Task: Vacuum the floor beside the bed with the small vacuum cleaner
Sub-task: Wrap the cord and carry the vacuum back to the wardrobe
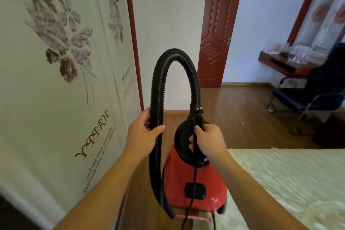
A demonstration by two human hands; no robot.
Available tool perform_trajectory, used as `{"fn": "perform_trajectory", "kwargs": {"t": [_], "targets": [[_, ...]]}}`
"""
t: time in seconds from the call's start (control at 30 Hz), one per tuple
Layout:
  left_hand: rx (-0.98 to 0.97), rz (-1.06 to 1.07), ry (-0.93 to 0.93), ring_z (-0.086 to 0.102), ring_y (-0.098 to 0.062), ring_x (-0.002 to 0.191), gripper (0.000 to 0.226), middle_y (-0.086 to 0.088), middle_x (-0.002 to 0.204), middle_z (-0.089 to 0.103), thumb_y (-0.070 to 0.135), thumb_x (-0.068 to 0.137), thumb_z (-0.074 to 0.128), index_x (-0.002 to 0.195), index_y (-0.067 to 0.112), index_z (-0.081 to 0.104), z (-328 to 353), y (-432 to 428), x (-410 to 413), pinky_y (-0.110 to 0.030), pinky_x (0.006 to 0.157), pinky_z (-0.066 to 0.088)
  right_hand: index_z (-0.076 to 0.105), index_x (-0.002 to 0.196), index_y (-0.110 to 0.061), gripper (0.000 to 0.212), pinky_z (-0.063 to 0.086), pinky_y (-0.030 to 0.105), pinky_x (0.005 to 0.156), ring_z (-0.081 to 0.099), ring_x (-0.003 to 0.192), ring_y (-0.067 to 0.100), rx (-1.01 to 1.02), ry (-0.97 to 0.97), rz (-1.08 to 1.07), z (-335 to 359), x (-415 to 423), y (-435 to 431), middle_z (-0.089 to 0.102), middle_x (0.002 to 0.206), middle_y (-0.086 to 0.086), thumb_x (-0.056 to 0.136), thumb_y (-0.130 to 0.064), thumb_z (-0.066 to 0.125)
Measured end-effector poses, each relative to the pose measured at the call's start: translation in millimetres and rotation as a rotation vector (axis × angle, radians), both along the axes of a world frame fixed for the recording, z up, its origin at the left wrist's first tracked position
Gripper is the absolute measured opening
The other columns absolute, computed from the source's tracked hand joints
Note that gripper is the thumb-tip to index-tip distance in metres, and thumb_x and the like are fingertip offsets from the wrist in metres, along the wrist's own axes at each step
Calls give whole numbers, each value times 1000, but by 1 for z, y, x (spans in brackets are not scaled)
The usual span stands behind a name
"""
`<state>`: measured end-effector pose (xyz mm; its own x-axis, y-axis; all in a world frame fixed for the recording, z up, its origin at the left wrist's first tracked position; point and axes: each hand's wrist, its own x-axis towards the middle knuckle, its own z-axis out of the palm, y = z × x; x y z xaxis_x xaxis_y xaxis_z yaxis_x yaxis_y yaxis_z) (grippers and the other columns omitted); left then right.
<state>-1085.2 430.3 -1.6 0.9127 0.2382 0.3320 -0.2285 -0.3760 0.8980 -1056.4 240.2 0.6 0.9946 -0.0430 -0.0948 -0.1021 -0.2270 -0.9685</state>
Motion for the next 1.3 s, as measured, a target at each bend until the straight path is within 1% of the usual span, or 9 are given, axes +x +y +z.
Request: {"fn": "perform_trajectory", "kwargs": {"t": [0.17, 0.27, 0.4, 0.53, 0.63, 0.77, 0.93, 1.1, 1.3], "targets": [[-30, 30, -6, 62, 1, 104, 56, 16, 114, 66, 12, 89, 77, 131, 41, 55, 7, -6, 81, -19, 86, 52, 63, 92, -8, 24, 56, 35, 53, 62, 49, 20, -2, -32, 26, 16, 90, -7, 67, 67, 8, 104, -15, 44], [-16, 36, -1, 63, 0, 103, 58, 7, 119, 68, 12, 89, 76, 140, 29, 55, 8, -1, 128, -15, 80, 52, 63, 92, -7, 24, 58, 38, 56, 62, 48, 20, -18, -49, 17, 20, 140, -7, 67, 67, 9, 103, -15, 44], [-28, 21, -8, 62, 5, 101, 60, 9, 118, 66, 12, 89, 77, 142, 28, 54, 0, 11, 197, -7, 75, 52, 63, 92, -8, 22, 59, 39, 57, 63, 48, 21, -51, -36, 17, 15, 205, 0, 67, 68, 9, 103, -14, 45], [-48, -12, -10, 60, 6, 102, 59, 15, 116, 65, 13, 88, 77, 138, 35, 52, -12, 25, 263, -9, 80, 50, 64, 94, -7, 20, 58, 39, 56, 63, 50, 22, -49, 4, 3, 2, 263, 14, 66, 65, 8, 103, -12, 46], [-58, -49, -8, 62, 0, 106, 63, 15, 118, 64, 14, 88, 78, 141, 33, 50, -20, 42, 327, -14, 88, 50, 64, 95, -7, 20, 59, 43, 59, 63, 50, 23, -45, 30, -31, -7, 318, 31, 66, 62, 8, 103, -12, 45], [-80, -94, 12, 67, -8, 104, 62, 11, 113, 67, 14, 86, 79, 134, 40, 48, -20, 67, 409, -17, 82, 54, 63, 99, -6, 20, 59, 39, 56, 64, 50, 22, -56, 44, -84, -7, 391, 53, 67, 64, 9, 103, -13, 45], [-68, -114, 17, 65, -6, 100, 62, 7, 118, 67, 13, 87, 79, 141, 26, 54, -7, 86, 497, -12, 75, 53, 64, 95, -6, 22, 60, 40, 58, 65, 51, 23, -93, 13, -143, 3, 472, 70, 68, 66, 8, 103, -14, 46], [-53, -130, 18, 64, -10, 106, 60, 7, 120, 66, 13, 87, 79, 140, 28, 54, -9, 96, 582, -15, 80, 53, 65, 93, -8, 22, 61, 40, 60, 67, 54, 23, -84, 3, -154, 8, 557, 81, 70, 69, 10, 103, -14, 46], [-27, -93, 27, 63, 3, 101, 58, 11, 117, 66, 13, 87, 79, 132, 38, 53, -26, 103, 693, -6, 72, 52, 65, 99, -8, 19, 54, 34, 52, 65, 52, 23, 14, 41, -110, -17, 678, 83, 68, 69, 12, 102, -12, 46]]}}
